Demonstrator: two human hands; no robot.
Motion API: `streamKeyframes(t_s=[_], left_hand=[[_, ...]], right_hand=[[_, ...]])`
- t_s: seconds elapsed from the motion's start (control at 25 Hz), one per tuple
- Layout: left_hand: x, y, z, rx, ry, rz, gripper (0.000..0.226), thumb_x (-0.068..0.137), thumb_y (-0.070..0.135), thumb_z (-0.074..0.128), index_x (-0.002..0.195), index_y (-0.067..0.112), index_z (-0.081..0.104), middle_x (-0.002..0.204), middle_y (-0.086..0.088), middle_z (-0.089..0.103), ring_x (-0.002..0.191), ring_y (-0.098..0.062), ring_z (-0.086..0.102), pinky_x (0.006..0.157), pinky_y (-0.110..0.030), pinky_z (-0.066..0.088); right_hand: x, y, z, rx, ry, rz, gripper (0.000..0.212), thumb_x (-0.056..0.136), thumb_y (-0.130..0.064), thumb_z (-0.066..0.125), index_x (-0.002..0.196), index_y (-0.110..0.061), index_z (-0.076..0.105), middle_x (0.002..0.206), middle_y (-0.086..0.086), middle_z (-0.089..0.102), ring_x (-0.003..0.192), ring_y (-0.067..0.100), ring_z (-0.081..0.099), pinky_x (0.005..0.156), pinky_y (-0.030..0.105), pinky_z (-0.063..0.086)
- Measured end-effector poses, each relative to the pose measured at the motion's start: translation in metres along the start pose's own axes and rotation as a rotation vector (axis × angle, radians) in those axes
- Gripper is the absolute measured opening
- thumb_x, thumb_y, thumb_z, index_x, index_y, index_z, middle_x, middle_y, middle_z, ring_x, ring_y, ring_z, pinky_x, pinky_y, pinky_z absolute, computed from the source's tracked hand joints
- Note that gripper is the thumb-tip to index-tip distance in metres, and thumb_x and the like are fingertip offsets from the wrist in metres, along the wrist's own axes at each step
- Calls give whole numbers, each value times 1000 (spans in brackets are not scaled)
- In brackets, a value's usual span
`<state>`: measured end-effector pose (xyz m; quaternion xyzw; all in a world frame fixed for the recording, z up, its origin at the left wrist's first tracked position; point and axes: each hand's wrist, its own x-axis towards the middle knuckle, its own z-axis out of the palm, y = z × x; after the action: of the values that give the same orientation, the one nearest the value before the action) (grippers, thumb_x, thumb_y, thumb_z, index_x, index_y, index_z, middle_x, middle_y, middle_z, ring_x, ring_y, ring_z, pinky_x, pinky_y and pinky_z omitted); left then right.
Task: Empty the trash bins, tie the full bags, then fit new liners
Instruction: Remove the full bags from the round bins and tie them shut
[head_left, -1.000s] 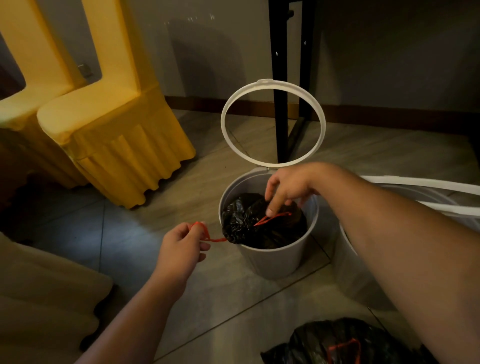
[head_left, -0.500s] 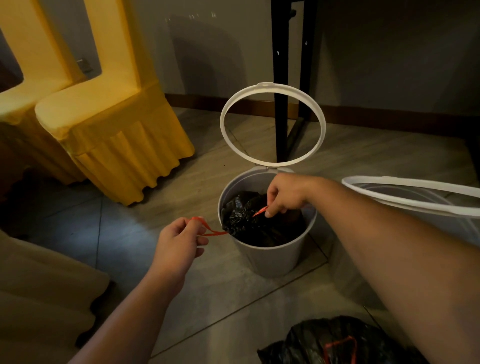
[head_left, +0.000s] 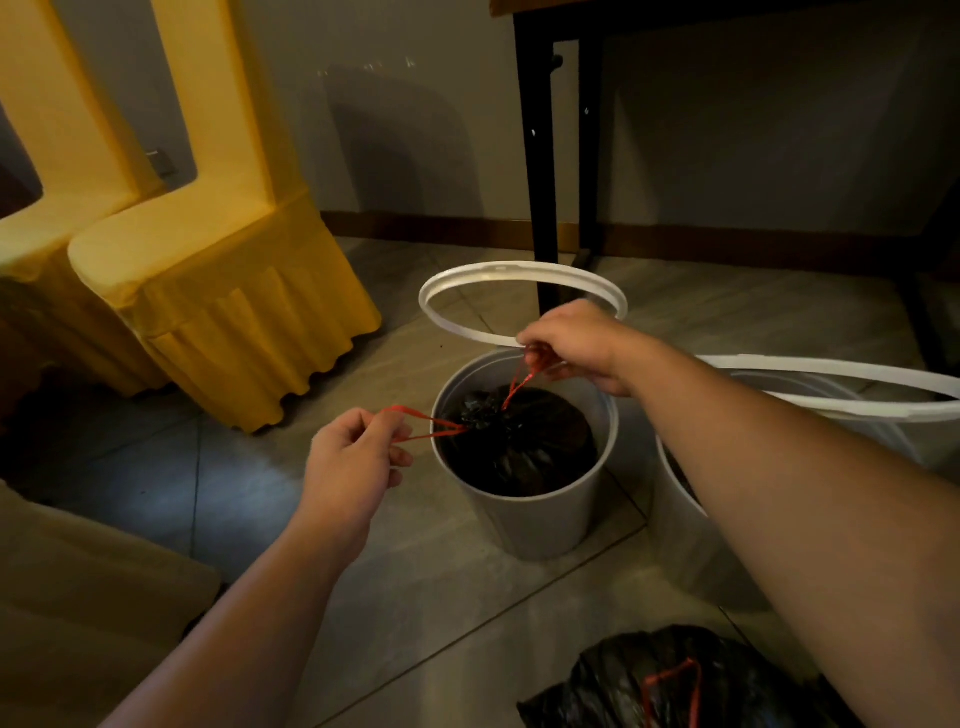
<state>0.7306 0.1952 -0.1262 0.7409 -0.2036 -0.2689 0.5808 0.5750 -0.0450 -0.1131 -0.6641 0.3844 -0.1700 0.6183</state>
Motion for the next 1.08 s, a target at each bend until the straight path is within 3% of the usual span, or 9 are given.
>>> streamKeyframes(t_s=[0.08, 0.2, 0.32, 0.52, 0.64, 0.8, 0.88, 0.96, 1.08], left_hand=[[-3, 8, 4, -25, -24, 66, 23, 103, 27, 63, 83, 30, 73, 81, -2, 76, 60, -10, 67, 51, -26, 51], [-4, 18, 9, 8, -39, 189, 25, 110, 27, 53, 105, 46, 69, 82, 2, 77, 59, -11, 68, 51, -24, 53], [0, 21, 7, 100, -39, 246, 19, 108, 32, 57, 103, 44, 71, 75, 5, 73, 60, -12, 66, 53, -27, 54], [8, 5, -10, 309, 26, 245, 3, 97, 46, 71, 96, 48, 70, 65, 2, 66, 55, -13, 57, 54, -40, 49], [2, 6, -8, 400, 22, 272, 27, 88, 67, 70, 94, 41, 71, 72, 9, 73, 60, -8, 65, 51, -31, 50], [6, 33, 18, 385, -54, 338, 28, 86, 63, 73, 96, 37, 72, 81, 18, 76, 65, 2, 69, 47, -14, 47], [14, 52, 38, 325, -138, 334, 23, 89, 52, 78, 106, 38, 71, 91, 16, 77, 77, 2, 72, 59, -18, 55], [21, 71, 56, 318, -238, 308, 32, 92, 42, 79, 122, 38, 67, 105, 16, 75, 89, -3, 74, 76, -32, 64], [29, 86, 69, 423, -355, 358, 15, 97, 35, 72, 112, 39, 74, 100, 12, 78, 81, -8, 75, 75, -35, 65]], right_hand=[[-2, -7, 0, 127, -6, -17, 18, 93, -21, 74, 78, -14, 70, 66, 5, 70, 70, 20, 73, 85, 47, 62], [-5, -16, 0, 193, -17, -53, 18, 94, -22, 74, 78, -14, 68, 55, 3, 63, 58, 19, 68, 75, 43, 63], [-5, -22, 0, 300, 57, -65, 12, 95, -18, 72, 85, -13, 71, 55, 2, 56, 47, 17, 56, 60, 35, 60], [2, -19, -6, 333, 348, 13, 13, 99, -23, 70, 90, -14, 65, 52, -2, 46, 37, 9, 42, 48, 28, 52], [-2, -21, -5, 354, 301, 11, 22, 99, -27, 70, 81, -16, 62, 52, -2, 50, 44, 13, 49, 49, 28, 52], [-13, -34, 6, 295, 3, -109, 27, 97, -26, 73, 72, -18, 66, 63, 0, 58, 55, 14, 54, 59, 31, 52], [-16, -39, 11, 269, -74, -160, 22, 94, -24, 74, 73, -19, 71, 70, 2, 66, 66, 15, 62, 72, 37, 51], [-20, -42, 14, 236, -116, -202, 14, 88, -23, 73, 75, -20, 74, 75, 0, 70, 78, 16, 65, 88, 47, 49], [-24, -42, 14, 227, -178, -231, 15, 83, -24, 70, 69, -23, 77, 78, -1, 71, 87, 17, 67, 110, 61, 43]])
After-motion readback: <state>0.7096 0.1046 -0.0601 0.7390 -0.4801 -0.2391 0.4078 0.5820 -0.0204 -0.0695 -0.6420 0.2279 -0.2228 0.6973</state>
